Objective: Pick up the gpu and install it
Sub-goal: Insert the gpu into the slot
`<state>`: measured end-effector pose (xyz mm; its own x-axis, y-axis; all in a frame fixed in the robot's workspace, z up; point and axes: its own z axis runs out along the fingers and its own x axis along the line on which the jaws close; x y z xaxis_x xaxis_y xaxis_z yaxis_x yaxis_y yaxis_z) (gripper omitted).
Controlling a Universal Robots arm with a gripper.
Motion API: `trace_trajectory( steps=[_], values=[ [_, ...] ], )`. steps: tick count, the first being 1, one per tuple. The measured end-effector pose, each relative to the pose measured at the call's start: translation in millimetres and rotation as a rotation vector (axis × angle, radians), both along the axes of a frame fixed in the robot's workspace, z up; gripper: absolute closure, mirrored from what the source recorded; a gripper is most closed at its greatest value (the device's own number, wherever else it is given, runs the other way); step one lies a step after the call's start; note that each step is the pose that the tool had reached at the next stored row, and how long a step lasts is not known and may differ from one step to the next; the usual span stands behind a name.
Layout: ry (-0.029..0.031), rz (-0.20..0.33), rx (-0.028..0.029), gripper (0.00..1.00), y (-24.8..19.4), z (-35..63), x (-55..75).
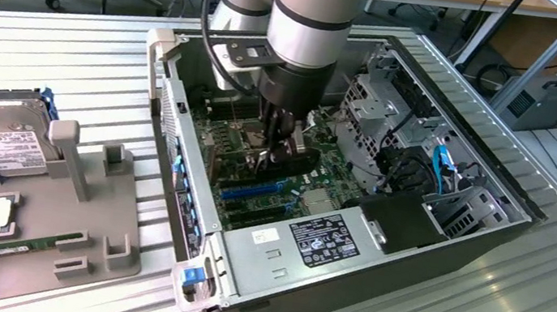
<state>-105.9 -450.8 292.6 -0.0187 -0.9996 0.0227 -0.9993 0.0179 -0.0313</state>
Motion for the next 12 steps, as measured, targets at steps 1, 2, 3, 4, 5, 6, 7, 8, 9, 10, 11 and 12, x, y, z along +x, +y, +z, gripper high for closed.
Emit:
trace_trajectory(
  steps=[1,2,3,4,5,6,7,8,9,10,11,12],
  values=[
    [0.0000,0.000,-0.0004,0.73,0.0,-0.7,-0.9],
    [0.0000,0.000,-0.0008,0.73,0.1,-1.3,-1.6],
    [0.0000,0.000,-0.0013,0.73,0.3,-1.9,-2.3],
    [0.0001,0.000,-0.0016,0.73,0.4,-2.5,-2.9],
    [0.0000,0.000,-0.0020,0.73,0.5,-3.2,-3.6],
    [0.0000,0.000,-0.0022,0.73,0.7,-3.9,-4.3],
    [0.0000,0.000,-0.0025,0.73,0.9,-4.5,-4.9],
    [0.0000,0.000,-0.0028,0.73,1.1,-5.3,-5.6],
    [0.0001,0.000,-0.0029,0.73,1.4,-5.8,-6.2],
    [0.0000,0.000,-0.0031,0.73,1.7,-6.6,-6.8],
    [0.0001,0.000,-0.0035,0.73,2.1,-7.5,-7.6],
    [0.0002,0.000,-0.0037,0.73,2.5,-8.0,-8.0]
  ],
)
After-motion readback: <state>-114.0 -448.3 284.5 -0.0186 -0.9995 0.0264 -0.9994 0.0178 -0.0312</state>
